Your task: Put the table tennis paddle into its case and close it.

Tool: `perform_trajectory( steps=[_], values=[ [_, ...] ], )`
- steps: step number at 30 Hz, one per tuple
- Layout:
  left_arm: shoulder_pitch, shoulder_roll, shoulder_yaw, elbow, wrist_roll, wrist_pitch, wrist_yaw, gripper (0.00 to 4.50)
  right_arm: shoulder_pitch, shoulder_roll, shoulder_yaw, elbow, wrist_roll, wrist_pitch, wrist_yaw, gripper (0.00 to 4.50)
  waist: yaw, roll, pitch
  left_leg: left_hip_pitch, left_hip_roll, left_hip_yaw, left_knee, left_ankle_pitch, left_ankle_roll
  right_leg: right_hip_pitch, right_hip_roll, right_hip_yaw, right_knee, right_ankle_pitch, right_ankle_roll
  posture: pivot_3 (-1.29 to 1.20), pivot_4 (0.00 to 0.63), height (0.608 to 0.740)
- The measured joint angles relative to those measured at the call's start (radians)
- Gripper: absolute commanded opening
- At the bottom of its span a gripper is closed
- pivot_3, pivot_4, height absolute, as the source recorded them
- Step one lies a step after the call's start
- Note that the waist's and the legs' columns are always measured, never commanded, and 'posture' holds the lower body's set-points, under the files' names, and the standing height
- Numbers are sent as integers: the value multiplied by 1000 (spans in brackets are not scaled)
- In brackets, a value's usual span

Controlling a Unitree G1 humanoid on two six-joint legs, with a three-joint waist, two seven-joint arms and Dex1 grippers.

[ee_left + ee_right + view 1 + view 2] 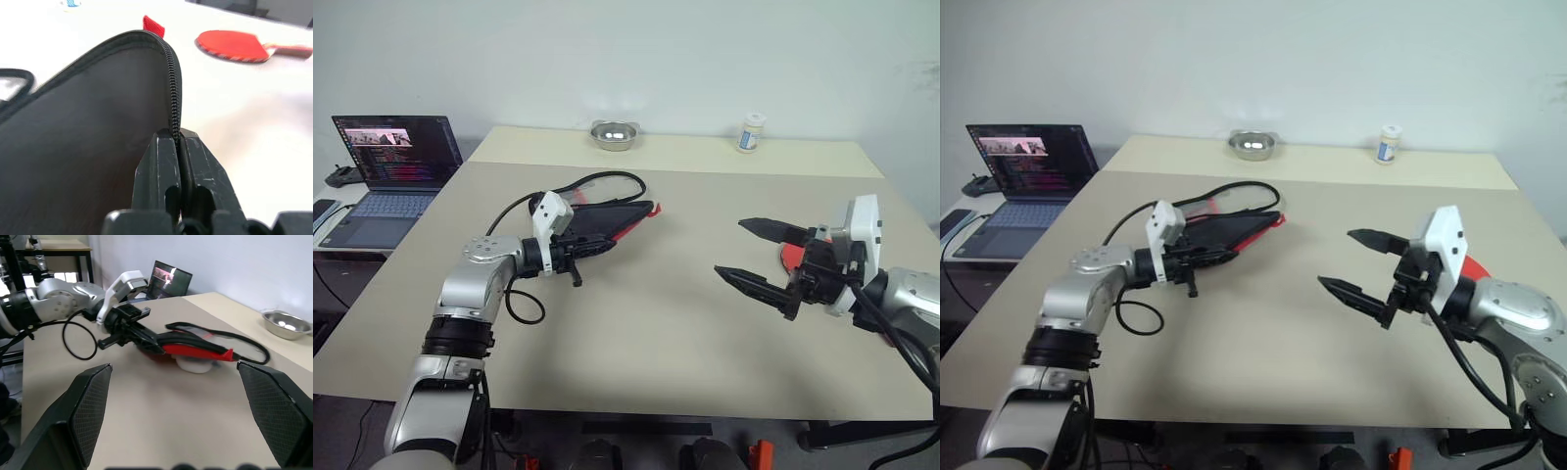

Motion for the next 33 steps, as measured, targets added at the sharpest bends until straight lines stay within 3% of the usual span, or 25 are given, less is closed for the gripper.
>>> perform_trajectory(
  steps=[4, 9, 16, 25, 28, 33],
  values=[
    [8, -87, -32, -89, -44, 176, 71, 14, 1, -9, -10, 14, 2, 0, 5, 4500, 1, 0, 0, 0, -1, 0, 1, 0, 0, 0, 0, 0, 0, 0, 0, 0, 150, 740],
    [-37, -249, -88, -39, -40, 238, 176, 14, 4, -40, -39, 33, 2, 0, 19, 4500, 5, 0, 0, 0, -2, -1, 1, 0, 0, 1, 1, 0, 0, 0, 0, 0, 150, 740],
    [-220, -502, -97, 293, 26, 130, 339, 14, 16, -78, -82, 59, -1, 0, 40, 4500, 9, -1, 0, 0, -3, -1, 1, 0, 1, 1, 3, 0, -1, 0, 1, 0, 150, 740],
    [-391, -679, -60, 643, 85, -66, 437, 14, 34, -113, -118, 61, -2, 0, 51, 4500, 8, -1, 0, -1, -3, -1, 0, 0, 1, 1, 3, 0, -2, -2, 4, 0, 150, 740],
    [-407, -689, -52, 693, 95, -101, 437, 715, 34, -113, -118, 61, -1, 0, 50, 4500, 7, -1, 0, -1, -3, -1, 0, 0, 1, 1, 3, 0, -1, -2, 3, 0, 150, 740],
    [-398, -655, -59, 648, 107, -117, 378, 2537, 40, -113, -120, 60, 6, 7, 42, 4500, 6, -1, 0, -1, -3, -1, 0, 0, 0, 1, 3, 0, -1, 0, 1, 0, 150, 740]
  ],
)
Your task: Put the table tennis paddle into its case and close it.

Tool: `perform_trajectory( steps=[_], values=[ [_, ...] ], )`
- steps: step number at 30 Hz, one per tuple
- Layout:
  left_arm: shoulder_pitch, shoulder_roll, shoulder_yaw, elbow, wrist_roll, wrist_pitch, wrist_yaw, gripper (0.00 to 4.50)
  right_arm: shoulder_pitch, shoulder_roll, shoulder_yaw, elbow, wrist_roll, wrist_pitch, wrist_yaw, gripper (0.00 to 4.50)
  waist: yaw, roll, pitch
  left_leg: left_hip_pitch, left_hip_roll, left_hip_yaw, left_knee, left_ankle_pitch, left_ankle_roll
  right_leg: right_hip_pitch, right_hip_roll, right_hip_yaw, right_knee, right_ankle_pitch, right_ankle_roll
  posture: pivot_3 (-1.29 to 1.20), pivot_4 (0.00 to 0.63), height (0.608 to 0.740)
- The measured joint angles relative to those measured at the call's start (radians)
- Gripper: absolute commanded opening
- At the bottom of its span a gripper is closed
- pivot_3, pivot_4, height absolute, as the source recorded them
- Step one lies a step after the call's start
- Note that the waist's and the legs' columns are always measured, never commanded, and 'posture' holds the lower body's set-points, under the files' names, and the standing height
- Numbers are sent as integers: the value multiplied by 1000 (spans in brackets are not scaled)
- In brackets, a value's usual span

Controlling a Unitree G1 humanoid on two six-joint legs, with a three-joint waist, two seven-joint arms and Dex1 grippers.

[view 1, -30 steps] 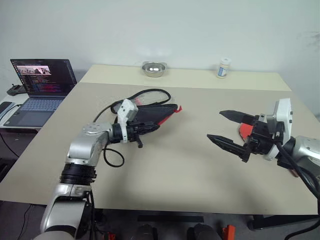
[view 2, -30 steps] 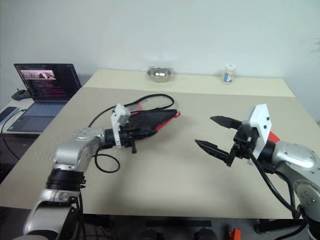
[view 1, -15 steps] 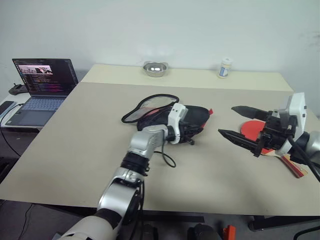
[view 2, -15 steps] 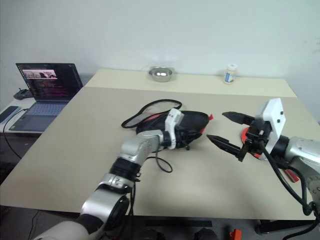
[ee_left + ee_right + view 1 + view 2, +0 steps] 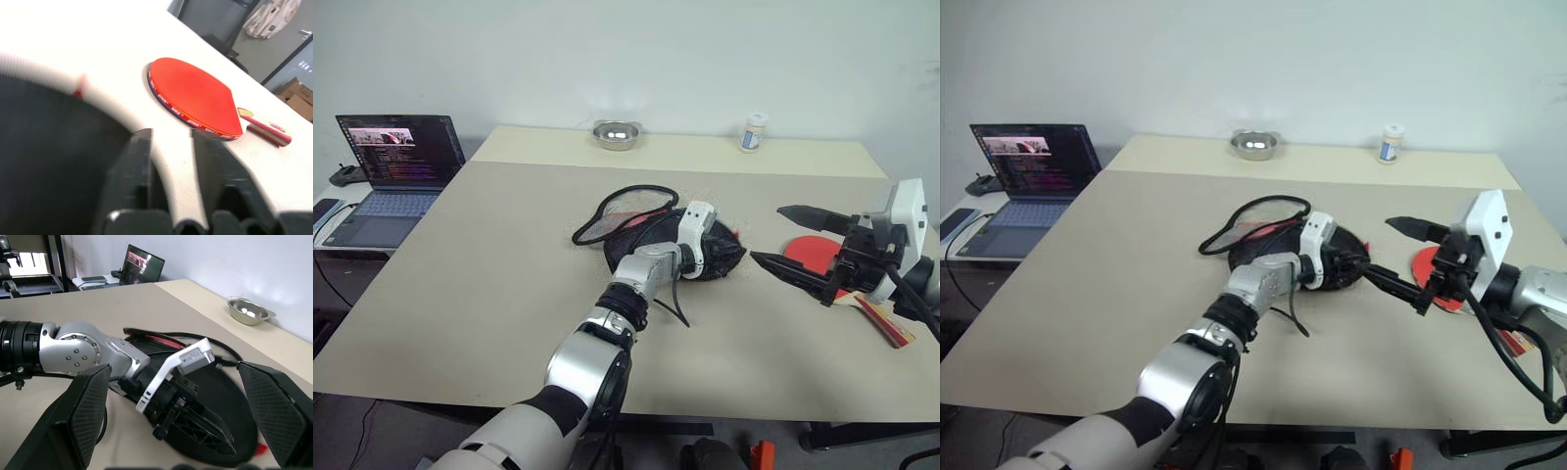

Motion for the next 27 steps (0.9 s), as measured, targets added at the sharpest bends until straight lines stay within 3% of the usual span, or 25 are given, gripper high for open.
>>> perform_trajectory(
  steps=[4, 10, 13, 20, 23, 27],
  values=[
    [67, 82, -17, -193, 0, 36, -68, 3964, 15, 0, -15, -1, 14, 8, -11, 4500, -5, 0, 0, 1, 1, 0, 0, 0, 0, 0, -1, 1, 0, 0, 0, 0, 150, 740],
    [210, 240, -33, -466, -28, 122, -177, 3964, 72, 2, -32, -14, 34, 29, -21, 4500, -5, 1, 0, 1, 2, -1, 0, 1, -2, 0, -2, 0, 2, 0, -1, 0, 150, 740],
    [250, 361, -17, -576, -69, 138, -268, 3964, 114, 54, -8, -50, 39, 44, -80, 4500, -6, 1, 0, 2, 2, -1, 0, 1, -2, 0, -2, 0, 3, 0, -1, 0, 150, 740],
    [303, 556, 51, -729, -208, 204, -454, 3964, 158, 171, 170, -76, -10, 103, -239, 4500, -6, 1, -1, 2, 1, -1, 1, 1, -2, 1, -2, 0, 3, 0, 0, 0, 150, 740],
    [358, 673, 38, -760, -216, 197, -561, 3964, 123, 269, 226, -21, -30, 147, -346, 4500, -9, 1, -1, 3, 2, 0, 1, 2, -3, 1, -2, 0, 4, 0, -1, 0, 150, 740],
    [375, 747, 37, -743, -194, 132, -626, 3964, 55, 367, 256, 74, -52, 210, -463, 4500, -6, 1, -1, 3, 2, -1, 1, 2, -2, 0, -2, 0, 4, 0, -2, 0, 150, 740]
  ],
)
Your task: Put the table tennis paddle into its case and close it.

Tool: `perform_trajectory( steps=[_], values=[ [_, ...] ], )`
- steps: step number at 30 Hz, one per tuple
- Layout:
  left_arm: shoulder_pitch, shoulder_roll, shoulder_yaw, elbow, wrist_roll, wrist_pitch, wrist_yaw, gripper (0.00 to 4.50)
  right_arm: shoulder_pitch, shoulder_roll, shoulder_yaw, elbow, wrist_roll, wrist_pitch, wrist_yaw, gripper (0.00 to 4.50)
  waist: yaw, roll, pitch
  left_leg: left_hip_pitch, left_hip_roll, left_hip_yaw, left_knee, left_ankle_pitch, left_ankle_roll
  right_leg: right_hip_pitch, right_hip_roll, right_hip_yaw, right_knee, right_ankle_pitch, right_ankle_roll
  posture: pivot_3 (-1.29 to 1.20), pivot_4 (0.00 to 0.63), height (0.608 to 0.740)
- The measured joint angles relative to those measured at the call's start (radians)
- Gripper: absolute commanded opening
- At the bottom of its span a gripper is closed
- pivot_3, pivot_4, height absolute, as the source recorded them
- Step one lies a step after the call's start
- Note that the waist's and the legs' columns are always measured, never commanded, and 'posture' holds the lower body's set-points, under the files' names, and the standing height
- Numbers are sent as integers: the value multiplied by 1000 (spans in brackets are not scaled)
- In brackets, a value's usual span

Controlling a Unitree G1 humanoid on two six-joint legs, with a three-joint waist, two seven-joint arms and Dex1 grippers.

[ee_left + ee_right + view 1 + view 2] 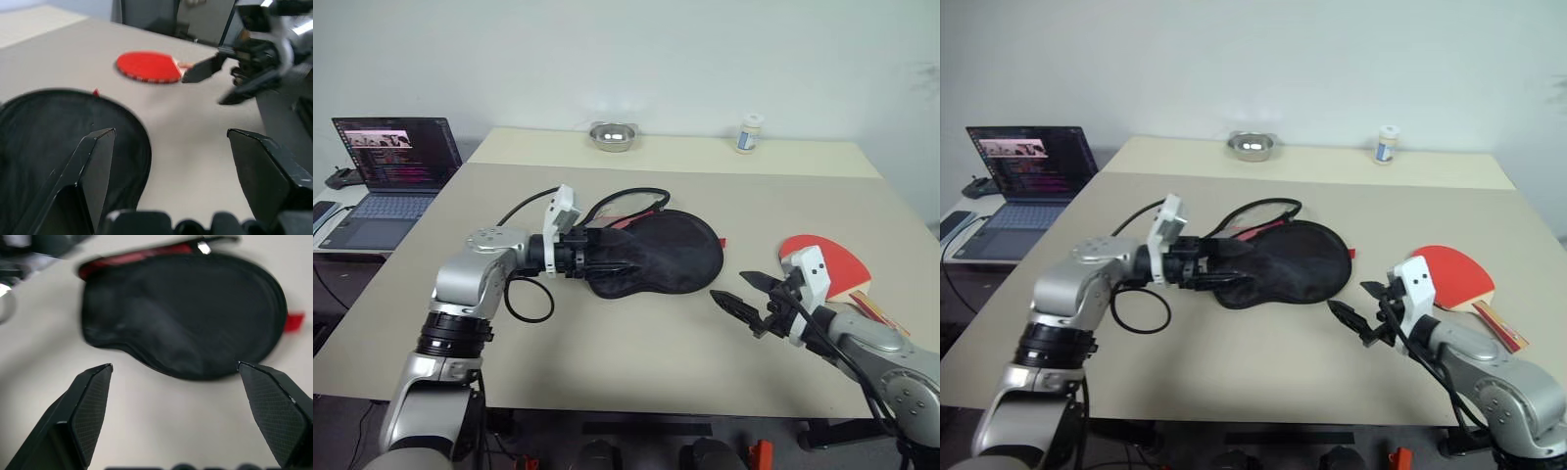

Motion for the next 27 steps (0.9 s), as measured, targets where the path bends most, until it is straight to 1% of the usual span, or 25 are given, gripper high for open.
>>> perform_trajectory(
  steps=[3, 6, 11, 16, 20, 25, 27],
  values=[
    [0, 37, 0, 44, 26, -63, -34, 3964, -55, 96, 18, 98, -21, 31, -81, 4500, 0, 0, 0, 0, 0, 0, 0, 0, 0, 0, 0, 0, 0, 0, 0, 0, 150, 740],
    [0, 50, -1, 84, 43, -98, -48, 3964, -109, 124, 65, 215, -106, 26, -98, 4500, 1, 0, 0, -2, -2, 1, 0, 0, 1, -1, 1, 0, -1, 0, 0, 0, 150, 740],
    [3, 36, -2, 81, 43, -104, -41, 3964, -175, 182, 95, 331, -203, -13, -97, 4500, 0, 0, 0, -3, -1, 1, 0, 0, 1, -2, 1, 1, -1, 0, 0, 0, 150, 740],
    [20, 30, -4, 67, 43, -101, -35, 3964, -203, 237, 114, 398, -271, -29, -95, 4500, -2, 0, 0, -2, 0, 2, -1, 0, 1, -3, 1, 1, 0, 0, 0, 0, 150, 740],
    [24, 29, -5, 64, 43, -99, -28, 3964, -226, 316, 96, 414, -262, -4, -93, 4500, -4, 0, 0, -2, 0, 2, -1, 0, 1, -3, 1, 1, 1, 0, 0, 0, 150, 740],
    [24, 27, -5, 62, 43, -99, -19, 3964, -267, 432, 28, 419, -176, 64, -99, 4500, -6, 0, 0, -2, 1, 2, -1, 0, 1, -4, 1, 1, 2, 0, -1, 0, 150, 740],
    [24, 26, -5, 62, 43, -99, -19, 3964, -286, 458, 6, 419, -154, 76, -110, 4500, -7, 0, 0, -2, 1, 2, -1, 0, 1, -4, 1, 1, 2, 0, -1, 0, 150, 740]
  ],
)
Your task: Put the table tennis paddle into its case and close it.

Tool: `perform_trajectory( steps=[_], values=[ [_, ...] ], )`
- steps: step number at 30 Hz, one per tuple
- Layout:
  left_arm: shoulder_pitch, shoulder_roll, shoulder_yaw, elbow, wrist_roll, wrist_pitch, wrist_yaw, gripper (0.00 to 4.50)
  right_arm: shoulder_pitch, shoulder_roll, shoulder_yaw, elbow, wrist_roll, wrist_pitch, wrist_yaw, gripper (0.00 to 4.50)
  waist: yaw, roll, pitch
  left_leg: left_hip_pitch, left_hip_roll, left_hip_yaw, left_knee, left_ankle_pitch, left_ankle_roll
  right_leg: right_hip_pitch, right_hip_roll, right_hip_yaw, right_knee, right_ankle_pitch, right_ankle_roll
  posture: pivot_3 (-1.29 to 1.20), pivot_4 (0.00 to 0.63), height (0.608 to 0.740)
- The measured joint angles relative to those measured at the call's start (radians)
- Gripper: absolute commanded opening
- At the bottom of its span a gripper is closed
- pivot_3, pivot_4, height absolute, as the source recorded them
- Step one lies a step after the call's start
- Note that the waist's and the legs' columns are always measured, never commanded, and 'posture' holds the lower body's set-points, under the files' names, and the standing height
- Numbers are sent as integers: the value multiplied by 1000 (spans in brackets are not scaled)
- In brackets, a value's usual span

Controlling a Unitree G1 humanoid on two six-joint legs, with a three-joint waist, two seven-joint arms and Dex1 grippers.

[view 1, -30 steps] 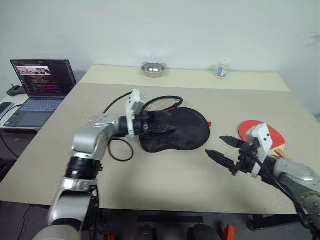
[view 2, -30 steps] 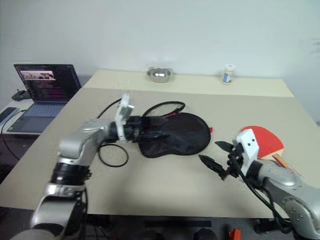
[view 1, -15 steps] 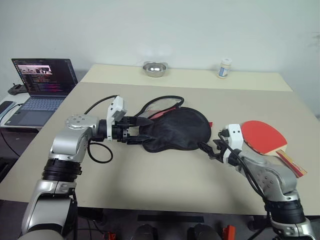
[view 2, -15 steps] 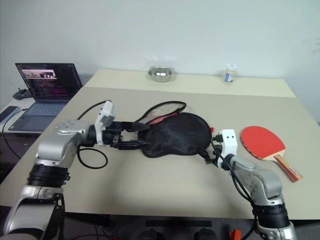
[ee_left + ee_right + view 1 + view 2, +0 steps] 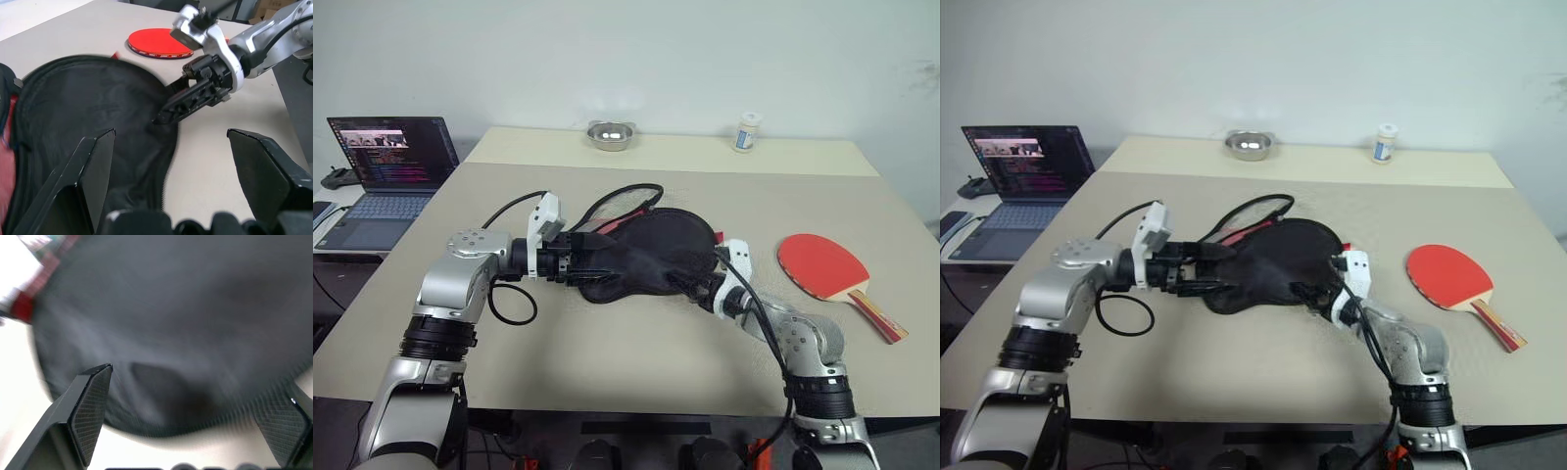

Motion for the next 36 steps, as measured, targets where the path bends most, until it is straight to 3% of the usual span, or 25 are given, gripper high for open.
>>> perform_trajectory(
  steps=[2, 5, 11, 16, 21, 27, 31, 35, 36],
  values=[
    [0, 0, 0, 0, 0, 0, 0, 3964, -12, 30, -27, 6, 3, 5, -19, 4500, 0, 0, 0, 0, 0, 0, 0, 0, 0, 0, 0, 0, 0, 0, 0, 0, 150, 740],
    [0, -1, 0, 0, 0, 0, 0, 4003, -16, 57, -46, 19, 3, 8, -39, 3924, 0, 0, 0, 0, 0, 0, 0, 0, 0, 0, 0, 0, 0, 0, 0, 0, 150, 740],
    [-2, -4, -8, 0, 0, -1, 0, 4003, -19, 61, -85, 5, 51, 78, -52, 1852, 0, 0, 0, 0, 0, 0, 0, 0, 0, 0, 0, 0, 0, 0, 0, 0, 150, 740],
    [1, -6, -14, -16, 0, -1, 3, 4003, -57, -145, -138, -32, 140, 230, 20, 75, 1, 0, 0, 0, -2, 1, 0, 0, 0, 0, -1, 0, -1, 0, 0, 0, 150, 740],
    [18, -12, -16, -58, -5, 3, 5, 4003, -103, -418, -107, 6, 159, 316, 199, 29, 1, 0, 0, 0, 0, 1, -1, 0, 0, 0, 0, 0, -2, 0, 0, 0, 150, 740],
    [33, -17, -34, -90, -6, 15, 14, 4003, -209, -674, 144, 189, 16, 198, 502, 29, -5, 0, 0, 0, -1, 2, -1, 0, 0, -1, 2, 2, -1, 0, 0, 0, 150, 740],
    [40, -23, -39, -99, -7, 17, 24, 4003, -385, -703, 331, 477, -191, -14, 665, 29, -14, 0, 1, -1, -1, 6, 0, 0, 1, -4, 3, 5, -1, 1, 2, 0, 150, 740],
    [45, -27, -44, -116, -9, 17, 25, 4003, -569, -621, 376, 768, -349, -220, 720, 29, -20, 0, 0, -2, -1, 7, -1, 0, 1, -5, 3, 6, -1, 1, 2, 0, 150, 740],
    [45, -27, -45, -117, -9, 17, 25, 4003, -609, -591, 376, 842, -383, -270, 722, 389, -22, 0, 1, -2, 0, 7, -1, 0, 1, -6, 2, 6, -1, 1, 1, 0, 150, 740]
  ],
)
